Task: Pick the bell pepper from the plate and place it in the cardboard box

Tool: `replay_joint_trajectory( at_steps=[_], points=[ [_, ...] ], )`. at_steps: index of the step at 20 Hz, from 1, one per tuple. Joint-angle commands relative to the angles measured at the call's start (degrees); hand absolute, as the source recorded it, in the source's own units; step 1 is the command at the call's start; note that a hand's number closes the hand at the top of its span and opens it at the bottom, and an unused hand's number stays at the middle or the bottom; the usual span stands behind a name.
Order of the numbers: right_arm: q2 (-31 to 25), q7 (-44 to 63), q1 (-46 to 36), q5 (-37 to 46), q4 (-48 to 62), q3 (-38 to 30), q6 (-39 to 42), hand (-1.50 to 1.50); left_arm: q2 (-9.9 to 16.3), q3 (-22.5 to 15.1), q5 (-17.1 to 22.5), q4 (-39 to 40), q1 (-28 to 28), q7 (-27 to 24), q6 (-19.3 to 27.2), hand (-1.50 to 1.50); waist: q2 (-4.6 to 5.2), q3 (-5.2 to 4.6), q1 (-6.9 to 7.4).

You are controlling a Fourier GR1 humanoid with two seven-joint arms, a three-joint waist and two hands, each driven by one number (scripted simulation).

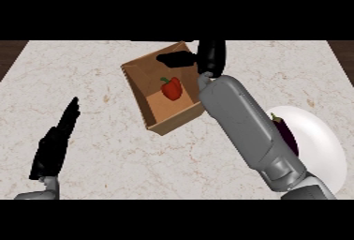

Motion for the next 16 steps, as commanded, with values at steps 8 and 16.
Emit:
replay_joint_trajectory(
  at_steps=[8, 16],
  points=[
    [-13.10, -5.30, 16.01, -8.25, -18.86, -11.53, 1.74, -1.50, -0.10, 1.34, 0.50, -1.99, 0.90, 2.63, 0.42, 0.00, -0.65, 0.01, -2.40],
    [-23.10, -7.62, 34.00, -16.93, -37.37, -18.47, 13.64, -1.50, 0.01, 1.08, -0.74, -0.04, 1.75, -0.83, 0.27, 0.00, -0.51, -0.03, -2.21]
  ],
)
